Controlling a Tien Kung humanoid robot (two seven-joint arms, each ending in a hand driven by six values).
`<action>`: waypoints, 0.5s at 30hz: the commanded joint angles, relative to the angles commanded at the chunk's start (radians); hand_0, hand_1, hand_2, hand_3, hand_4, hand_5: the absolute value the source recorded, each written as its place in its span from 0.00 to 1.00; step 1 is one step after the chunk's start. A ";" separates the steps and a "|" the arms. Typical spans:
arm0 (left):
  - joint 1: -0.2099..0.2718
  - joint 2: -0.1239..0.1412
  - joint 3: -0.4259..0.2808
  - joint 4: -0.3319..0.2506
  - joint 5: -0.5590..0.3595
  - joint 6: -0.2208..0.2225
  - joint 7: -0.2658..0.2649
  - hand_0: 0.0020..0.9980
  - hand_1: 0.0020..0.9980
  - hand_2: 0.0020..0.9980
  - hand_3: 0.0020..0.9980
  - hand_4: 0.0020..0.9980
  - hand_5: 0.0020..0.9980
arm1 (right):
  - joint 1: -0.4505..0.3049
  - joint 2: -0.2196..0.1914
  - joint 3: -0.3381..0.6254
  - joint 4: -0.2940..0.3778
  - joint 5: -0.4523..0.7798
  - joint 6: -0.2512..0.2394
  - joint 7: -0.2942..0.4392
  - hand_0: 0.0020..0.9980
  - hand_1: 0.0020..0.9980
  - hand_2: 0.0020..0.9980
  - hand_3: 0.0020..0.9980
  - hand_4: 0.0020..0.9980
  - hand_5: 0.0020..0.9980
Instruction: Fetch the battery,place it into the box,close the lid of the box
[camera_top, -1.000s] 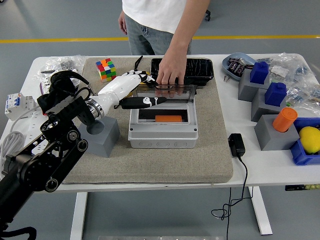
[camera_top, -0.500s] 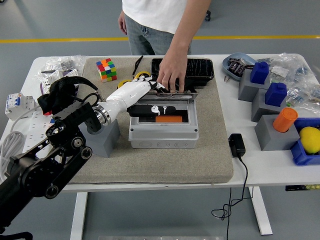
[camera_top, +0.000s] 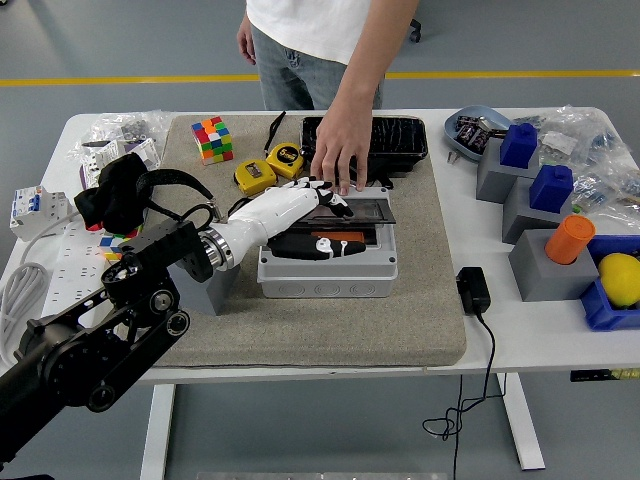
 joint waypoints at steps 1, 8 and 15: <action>0.001 0.000 0.002 0.000 -0.002 0.000 0.000 1.00 0.97 0.73 0.72 1.00 1.00 | 0.000 0.000 -0.001 0.000 0.000 0.000 0.000 1.00 0.98 0.88 0.86 1.00 1.00; 0.003 -0.002 0.000 0.002 -0.003 -0.011 0.005 1.00 0.97 0.73 0.72 1.00 1.00 | -0.001 0.001 -0.008 0.001 0.003 -0.002 0.000 1.00 0.98 0.88 0.86 1.00 1.00; 0.009 -0.004 0.004 0.009 -0.034 -0.042 0.007 1.00 0.94 0.73 0.72 1.00 1.00 | -0.004 0.001 -0.008 -0.001 0.001 -0.002 -0.002 1.00 0.98 0.88 0.86 1.00 1.00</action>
